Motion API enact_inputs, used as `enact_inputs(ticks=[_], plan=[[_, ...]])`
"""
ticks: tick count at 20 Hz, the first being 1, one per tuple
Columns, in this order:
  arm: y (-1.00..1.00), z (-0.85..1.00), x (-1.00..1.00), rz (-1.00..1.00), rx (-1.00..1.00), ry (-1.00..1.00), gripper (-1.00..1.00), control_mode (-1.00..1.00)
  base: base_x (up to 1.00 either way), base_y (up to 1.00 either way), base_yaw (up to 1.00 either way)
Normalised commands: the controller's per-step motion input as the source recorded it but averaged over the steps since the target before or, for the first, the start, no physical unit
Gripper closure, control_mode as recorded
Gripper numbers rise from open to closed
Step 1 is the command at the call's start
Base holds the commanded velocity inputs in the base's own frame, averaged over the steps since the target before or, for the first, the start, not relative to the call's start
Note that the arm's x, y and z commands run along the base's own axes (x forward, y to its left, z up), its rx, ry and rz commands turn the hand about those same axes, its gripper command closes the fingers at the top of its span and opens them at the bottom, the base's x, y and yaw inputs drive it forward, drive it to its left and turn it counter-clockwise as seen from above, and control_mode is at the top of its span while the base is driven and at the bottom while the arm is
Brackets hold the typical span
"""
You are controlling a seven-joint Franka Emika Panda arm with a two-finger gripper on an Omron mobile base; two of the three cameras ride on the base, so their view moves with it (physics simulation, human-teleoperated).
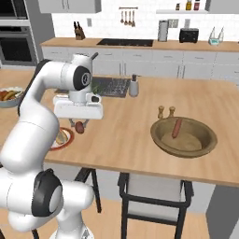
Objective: Place one bun and one sausage from the bowl on each plate.
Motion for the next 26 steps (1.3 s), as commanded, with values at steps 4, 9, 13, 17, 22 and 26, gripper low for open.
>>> enact_inputs(ticks=[4, 9, 13, 17, 22, 26], plan=[[0.0, 0.0, 0.0, 0.0, 0.0, 0.0, 1.0, 1.0, 0.0, 1.0, 0.0], [0.0, 0.0, 0.0, 0.0, 0.0, 0.0, 1.0, 1.0, 0.01, 0.98, 0.0], [0.0, 0.0, 0.0, 0.0, 0.0, 0.0, 1.0, 1.0, 0.02, 0.91, 0.0], [0.0, 0.0, 0.0, 0.0, 0.0, 0.0, 1.0, 1.0, 0.03, 0.86, 0.0], [0.0, 0.0, 0.0, 0.0, 0.0, 0.0, 1.0, 1.0, 0.0, 0.8, 0.0], [0.0, 0.0, 0.0, 0.0, 0.0, 0.0, 1.0, 1.0, 0.02, 0.8, 0.0]])
